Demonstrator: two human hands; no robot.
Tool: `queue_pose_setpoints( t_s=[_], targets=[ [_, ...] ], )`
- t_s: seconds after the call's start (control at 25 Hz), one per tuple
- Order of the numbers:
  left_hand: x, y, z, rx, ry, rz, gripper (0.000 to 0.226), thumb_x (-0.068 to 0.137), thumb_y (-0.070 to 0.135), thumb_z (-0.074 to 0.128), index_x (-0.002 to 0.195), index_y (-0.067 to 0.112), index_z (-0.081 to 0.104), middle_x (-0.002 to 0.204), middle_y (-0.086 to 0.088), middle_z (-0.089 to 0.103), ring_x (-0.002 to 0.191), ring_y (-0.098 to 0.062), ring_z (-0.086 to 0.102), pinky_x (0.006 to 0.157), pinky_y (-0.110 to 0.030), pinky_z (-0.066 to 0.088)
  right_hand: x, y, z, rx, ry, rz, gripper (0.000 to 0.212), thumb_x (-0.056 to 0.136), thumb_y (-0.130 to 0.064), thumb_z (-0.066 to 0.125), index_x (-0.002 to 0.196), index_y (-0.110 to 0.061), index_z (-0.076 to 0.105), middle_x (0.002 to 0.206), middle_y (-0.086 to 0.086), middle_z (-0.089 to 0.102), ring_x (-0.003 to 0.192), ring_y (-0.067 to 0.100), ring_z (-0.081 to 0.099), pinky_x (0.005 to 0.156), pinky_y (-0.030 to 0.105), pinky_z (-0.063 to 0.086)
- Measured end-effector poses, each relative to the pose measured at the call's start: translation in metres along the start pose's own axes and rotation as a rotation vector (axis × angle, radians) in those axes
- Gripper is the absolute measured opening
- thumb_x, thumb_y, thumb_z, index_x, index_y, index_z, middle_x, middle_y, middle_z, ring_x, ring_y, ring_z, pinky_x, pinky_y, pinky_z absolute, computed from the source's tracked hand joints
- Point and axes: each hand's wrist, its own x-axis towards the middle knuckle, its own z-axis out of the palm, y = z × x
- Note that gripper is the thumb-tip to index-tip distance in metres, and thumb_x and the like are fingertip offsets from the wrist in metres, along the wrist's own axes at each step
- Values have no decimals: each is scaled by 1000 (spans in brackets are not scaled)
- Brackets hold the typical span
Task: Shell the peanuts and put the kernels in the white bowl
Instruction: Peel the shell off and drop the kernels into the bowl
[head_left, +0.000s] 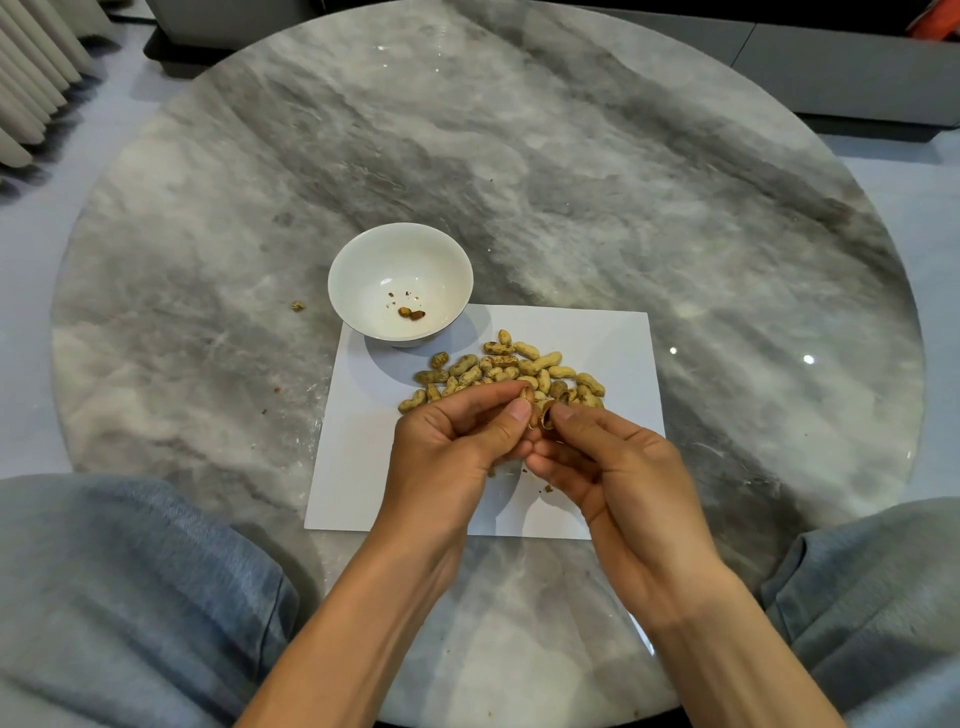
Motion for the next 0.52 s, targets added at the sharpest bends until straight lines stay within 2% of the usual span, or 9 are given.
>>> queue_pose_setpoints(
  t_s=[0.12,0.24,0.32,0.4,0.52],
  targets=[
    [1,-1,0,-58,6,-28,17,85,1,69,98,10,76,86,-9,76,75,-16,71,70,-21,57,3,-4,-2,64,81,-11,8,89,-5,67,87,-1,74,82,17,72,70,20,70,72,26,62],
    [0,1,1,-57,-6,-22,17,84,1,70,94,13,76,86,-6,77,77,-15,72,71,-21,58,3,-3,-2,52,67,37,19,94,-17,64,99,-1,73,96,16,76,89,22,75,81,28,61],
    [-2,2,2,99,-22,66,18,83,3,74,94,17,77,87,-1,78,82,-12,73,73,-20,57,1,-3,-2,103,38,125,32,99,-27,57,109,0,69,102,18,76,95,26,75,84,31,61],
    [-5,1,2,373,-69,235,21,82,5,77,95,22,78,86,6,77,83,-8,73,75,-19,55,-1,-4,1,207,-39,192,38,103,-28,49,113,5,66,106,23,74,99,30,74,87,36,60],
    [-7,-3,4,707,-113,494,25,81,7,78,97,27,79,89,12,74,83,-4,68,71,-11,48,-1,-5,3,331,-75,226,33,103,-21,47,102,5,67,96,23,74,88,30,75,70,35,63]
  ],
)
